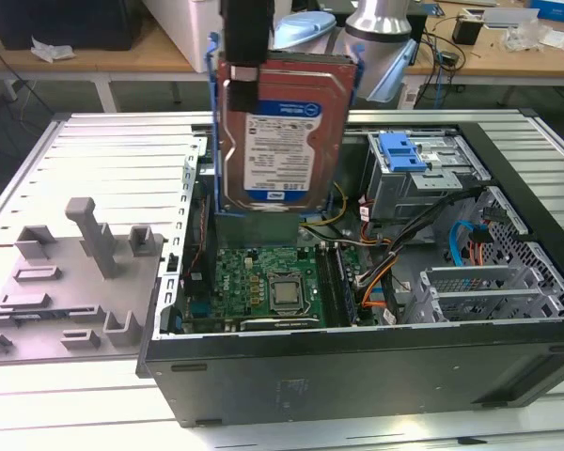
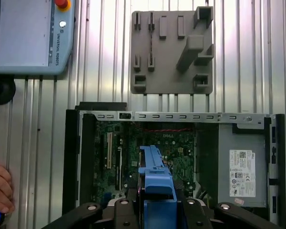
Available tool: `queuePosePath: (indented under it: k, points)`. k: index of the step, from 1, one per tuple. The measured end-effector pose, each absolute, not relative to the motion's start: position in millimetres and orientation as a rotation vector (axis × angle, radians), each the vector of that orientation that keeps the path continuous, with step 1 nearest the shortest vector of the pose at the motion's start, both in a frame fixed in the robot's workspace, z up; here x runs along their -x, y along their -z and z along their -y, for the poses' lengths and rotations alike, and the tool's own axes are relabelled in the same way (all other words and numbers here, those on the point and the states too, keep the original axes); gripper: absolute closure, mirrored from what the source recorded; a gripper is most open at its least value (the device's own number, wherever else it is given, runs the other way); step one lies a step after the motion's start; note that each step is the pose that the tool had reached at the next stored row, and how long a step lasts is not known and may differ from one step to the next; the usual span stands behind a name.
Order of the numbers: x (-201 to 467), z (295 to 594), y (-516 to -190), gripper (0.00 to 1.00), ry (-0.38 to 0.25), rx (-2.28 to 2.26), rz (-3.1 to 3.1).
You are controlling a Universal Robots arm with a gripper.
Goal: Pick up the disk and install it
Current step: 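Pick up the disk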
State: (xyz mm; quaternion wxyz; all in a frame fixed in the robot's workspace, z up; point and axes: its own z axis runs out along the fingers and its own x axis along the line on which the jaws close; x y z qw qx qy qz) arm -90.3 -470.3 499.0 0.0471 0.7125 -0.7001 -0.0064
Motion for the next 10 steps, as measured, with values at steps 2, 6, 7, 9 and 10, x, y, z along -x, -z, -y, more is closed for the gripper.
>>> queuePosePath:
  k: [2, 6, 7, 9, 10]
  points:
    - [82.6, 472.5, -499.1, 0.63, 0.021, -2.173, 2.134]
    - [64.6, 477.8, -499.2, 0.63, 0.025, -2.172, 2.132]
    - [61.7, 478.7, -499.2, 0.63, 0.026, -2.172, 2.132]
    - [52.7, 481.2, -499.2, 0.63, 0.027, -2.172, 2.130]
    - [51.1, 481.4, -499.2, 0.63, 0.028, -2.171, 2.130]
